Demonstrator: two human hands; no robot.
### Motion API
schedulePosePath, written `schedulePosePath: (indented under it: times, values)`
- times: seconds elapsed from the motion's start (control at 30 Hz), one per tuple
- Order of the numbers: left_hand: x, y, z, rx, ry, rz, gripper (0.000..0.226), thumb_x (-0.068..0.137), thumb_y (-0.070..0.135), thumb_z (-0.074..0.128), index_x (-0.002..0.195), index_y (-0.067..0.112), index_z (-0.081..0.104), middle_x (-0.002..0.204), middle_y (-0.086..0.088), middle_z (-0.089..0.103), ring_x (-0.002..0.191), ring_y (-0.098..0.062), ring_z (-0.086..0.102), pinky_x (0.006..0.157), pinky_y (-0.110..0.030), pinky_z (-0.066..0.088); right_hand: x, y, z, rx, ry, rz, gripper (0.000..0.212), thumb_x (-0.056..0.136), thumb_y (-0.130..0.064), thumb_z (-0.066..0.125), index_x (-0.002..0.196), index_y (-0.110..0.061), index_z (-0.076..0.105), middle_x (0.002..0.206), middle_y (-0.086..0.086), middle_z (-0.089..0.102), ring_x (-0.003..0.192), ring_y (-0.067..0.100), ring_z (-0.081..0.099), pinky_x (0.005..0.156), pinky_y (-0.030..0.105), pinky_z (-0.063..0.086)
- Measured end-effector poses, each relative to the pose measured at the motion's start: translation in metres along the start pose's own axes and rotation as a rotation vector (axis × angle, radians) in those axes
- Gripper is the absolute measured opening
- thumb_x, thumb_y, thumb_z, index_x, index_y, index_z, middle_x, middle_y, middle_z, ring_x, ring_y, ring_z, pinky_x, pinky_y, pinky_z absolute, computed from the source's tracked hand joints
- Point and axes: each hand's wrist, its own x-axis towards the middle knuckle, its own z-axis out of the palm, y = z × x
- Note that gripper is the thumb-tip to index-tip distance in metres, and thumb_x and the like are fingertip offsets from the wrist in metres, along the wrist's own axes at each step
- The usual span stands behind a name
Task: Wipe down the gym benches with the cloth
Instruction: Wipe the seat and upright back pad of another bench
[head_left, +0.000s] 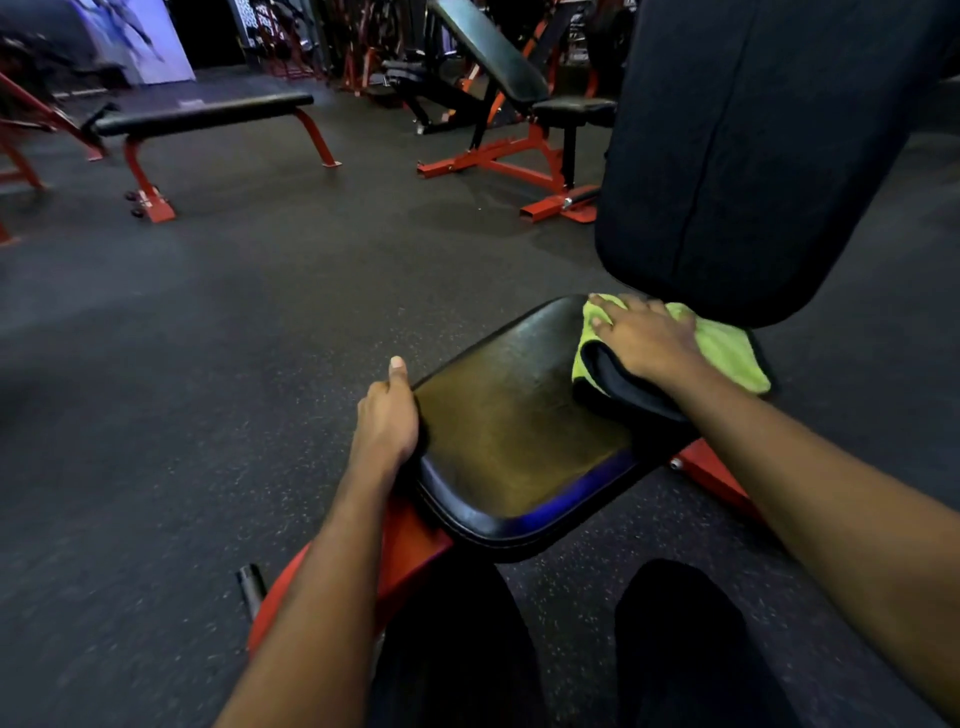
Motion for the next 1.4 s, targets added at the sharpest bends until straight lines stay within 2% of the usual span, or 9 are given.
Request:
schedulePosePath:
  times: [0.27, 0.37, 0.57, 0.7, 0.8, 0.87, 0.97, 1.17, 1.4]
  values:
    - [0.007, -0.004, 0.003, -0.028, 0.032, 0.001, 0.073, 0.101, 0.058, 0.017, 0.141, 0.002, 0.044, 0.148, -0.022, 0.041, 0.136, -0.034, 0.04, 0.111, -0.045, 0.028, 0.05, -0.053, -0.005, 0.022, -0.127, -0.142, 0.048, 0.105, -0.05, 0.02, 0.149, -0.038, 0.034, 0.162, -0.006, 0.023, 0.146, 0.027, 0.023, 0.109, 0.067, 0.014]
    - [0.007, -0.007, 0.002, -0.051, 0.085, 0.026, 0.075, 0.101, 0.057, 0.016, 0.13, 0.001, 0.055, 0.138, -0.022, 0.051, 0.127, -0.035, 0.047, 0.108, -0.046, 0.034, 0.024, -0.074, -0.001, 0.017, -0.155, -0.296, 0.047, 0.105, -0.052, 0.02, 0.15, -0.044, 0.029, 0.164, -0.013, 0.014, 0.151, 0.023, 0.012, 0.112, 0.07, 0.008]
    - [-0.01, -0.006, -0.01, 0.009, 0.176, 0.077, 0.068, 0.102, 0.052, 0.017, 0.125, 0.006, 0.061, 0.132, -0.022, 0.056, 0.122, -0.037, 0.049, 0.103, -0.044, 0.035, -0.071, -0.082, 0.007, 0.068, -0.093, -0.67, 0.046, 0.103, -0.058, 0.02, 0.149, -0.054, 0.021, 0.163, -0.023, 0.008, 0.151, 0.012, 0.011, 0.117, 0.061, 0.005]
    - [-0.018, -0.038, -0.032, 0.043, 0.117, 0.044, 0.086, 0.087, 0.07, 0.011, 0.11, 0.008, 0.066, 0.116, -0.02, 0.066, 0.111, -0.038, 0.058, 0.101, -0.052, 0.042, -0.055, -0.085, 0.001, 0.106, -0.161, -0.592, 0.047, 0.103, -0.057, 0.021, 0.15, -0.056, 0.019, 0.164, -0.017, 0.011, 0.151, 0.015, 0.014, 0.115, 0.061, 0.008]
    - [-0.029, -0.067, -0.051, 0.146, 0.027, 0.014, 0.074, 0.096, 0.058, 0.013, 0.088, 0.014, 0.073, 0.103, -0.018, 0.069, 0.105, -0.034, 0.06, 0.101, -0.048, 0.042, -0.043, -0.125, 0.001, 0.052, -0.182, -0.509, 0.047, 0.105, -0.053, 0.021, 0.152, -0.05, 0.022, 0.165, -0.013, 0.009, 0.152, 0.023, 0.01, 0.112, 0.07, 0.005]
    - [-0.036, -0.08, -0.058, 0.208, -0.004, -0.014, 0.069, 0.102, 0.05, 0.015, 0.105, 0.008, 0.07, 0.121, -0.023, 0.062, 0.116, -0.036, 0.055, 0.105, -0.047, 0.038, -0.049, -0.143, 0.004, 0.008, -0.168, -0.54, 0.048, 0.104, -0.054, 0.02, 0.151, -0.048, 0.025, 0.165, -0.013, 0.008, 0.152, 0.027, 0.008, 0.109, 0.075, 0.004]
    - [-0.043, -0.09, -0.058, 0.282, -0.054, -0.093, 0.058, 0.106, 0.039, 0.018, 0.132, 0.0, 0.052, 0.142, -0.025, 0.047, 0.13, -0.037, 0.044, 0.108, -0.043, 0.033, -0.076, -0.144, 0.005, 0.005, -0.152, -0.629, 0.047, 0.103, -0.056, 0.022, 0.149, -0.051, 0.025, 0.165, -0.017, 0.005, 0.153, 0.024, 0.007, 0.111, 0.074, 0.004]
    - [-0.05, -0.095, -0.051, 0.444, -0.045, -0.083, 0.048, 0.104, 0.029, 0.018, 0.127, 0.006, 0.052, 0.142, -0.021, 0.047, 0.127, -0.035, 0.047, 0.1, -0.041, 0.035, -0.158, -0.109, 0.002, 0.007, -0.01, -0.843, 0.049, 0.101, -0.059, 0.022, 0.149, -0.052, 0.023, 0.164, -0.019, 0.004, 0.152, 0.018, 0.008, 0.116, 0.066, 0.005]
    - [-0.048, -0.1, -0.053, 0.563, -0.039, -0.056, 0.043, 0.101, 0.027, 0.022, 0.121, 0.005, 0.054, 0.135, -0.022, 0.051, 0.122, -0.036, 0.05, 0.095, -0.041, 0.038, -0.12, -0.162, 0.006, 0.005, -0.072, -0.696, 0.045, 0.101, -0.051, 0.03, 0.145, -0.046, 0.037, 0.163, -0.011, 0.019, 0.147, 0.024, 0.023, 0.11, 0.066, 0.013]
